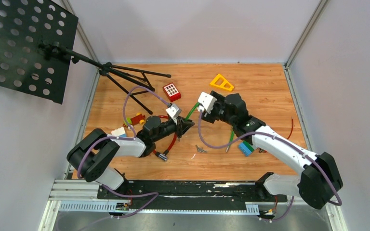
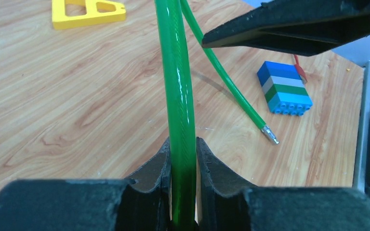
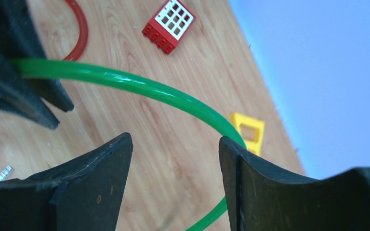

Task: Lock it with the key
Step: Pick up the lock from the center of the board.

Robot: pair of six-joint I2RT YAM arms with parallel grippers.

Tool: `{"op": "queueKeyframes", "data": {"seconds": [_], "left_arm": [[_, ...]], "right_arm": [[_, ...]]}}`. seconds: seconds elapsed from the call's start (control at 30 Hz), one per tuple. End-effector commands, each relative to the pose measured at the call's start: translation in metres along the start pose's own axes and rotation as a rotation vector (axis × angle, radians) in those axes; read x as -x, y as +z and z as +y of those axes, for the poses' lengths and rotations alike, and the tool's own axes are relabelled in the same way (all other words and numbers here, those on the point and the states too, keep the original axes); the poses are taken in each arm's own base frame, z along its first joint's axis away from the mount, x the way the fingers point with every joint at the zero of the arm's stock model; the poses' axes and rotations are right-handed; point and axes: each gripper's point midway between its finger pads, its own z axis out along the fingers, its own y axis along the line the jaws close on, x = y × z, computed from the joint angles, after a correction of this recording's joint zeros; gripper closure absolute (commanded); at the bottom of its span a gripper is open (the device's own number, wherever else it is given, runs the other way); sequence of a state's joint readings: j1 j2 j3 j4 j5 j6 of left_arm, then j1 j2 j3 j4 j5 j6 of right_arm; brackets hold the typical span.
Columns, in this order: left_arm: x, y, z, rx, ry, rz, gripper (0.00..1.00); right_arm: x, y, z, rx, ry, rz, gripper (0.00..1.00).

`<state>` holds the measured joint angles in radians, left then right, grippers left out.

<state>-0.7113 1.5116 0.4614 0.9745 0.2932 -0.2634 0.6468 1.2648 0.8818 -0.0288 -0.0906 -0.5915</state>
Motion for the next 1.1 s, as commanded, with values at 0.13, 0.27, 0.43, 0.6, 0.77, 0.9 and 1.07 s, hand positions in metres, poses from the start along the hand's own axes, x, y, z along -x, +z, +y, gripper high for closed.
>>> {"op": "queueKeyframes", "data": {"seconds": [0.13,0.27,0.43,0.6,0.77,0.9,1.07], "left_arm": [[0.036,-0.011,-0.034,-0.18,0.17,-0.185,1.0],[0.035,-0.012,-0.035,-0.186,0.189,-0.184,1.0],[0.036,-0.015,-0.039,-0.213,0.227,-0.188,1.0],[0.038,-0.018,-0.043,-0.231,0.248,-0.205,1.0],[0.04,-0.019,-0.04,-0.208,0.251,-0.206,0.95],[0.042,-0.021,-0.036,-0.182,0.25,-0.211,0.75],[0.044,-0.022,-0.033,-0.156,0.253,-0.214,0.54]], "right_arm": [[0.044,-0.011,-0.01,0.023,-0.609,-0.208,0.34],[0.057,-0.016,-0.017,-0.012,-0.659,-0.246,0.35],[0.057,-0.01,-0.018,0.016,-0.721,-0.223,0.37],[0.052,-0.003,-0.022,0.049,-0.768,-0.165,0.55],[0.053,-0.002,-0.025,0.078,-0.8,-0.137,0.86],[0.059,-0.009,-0.019,0.129,-0.809,-0.155,1.0],[0.061,-0.014,-0.018,0.143,-0.829,-0.157,1.0]]}}
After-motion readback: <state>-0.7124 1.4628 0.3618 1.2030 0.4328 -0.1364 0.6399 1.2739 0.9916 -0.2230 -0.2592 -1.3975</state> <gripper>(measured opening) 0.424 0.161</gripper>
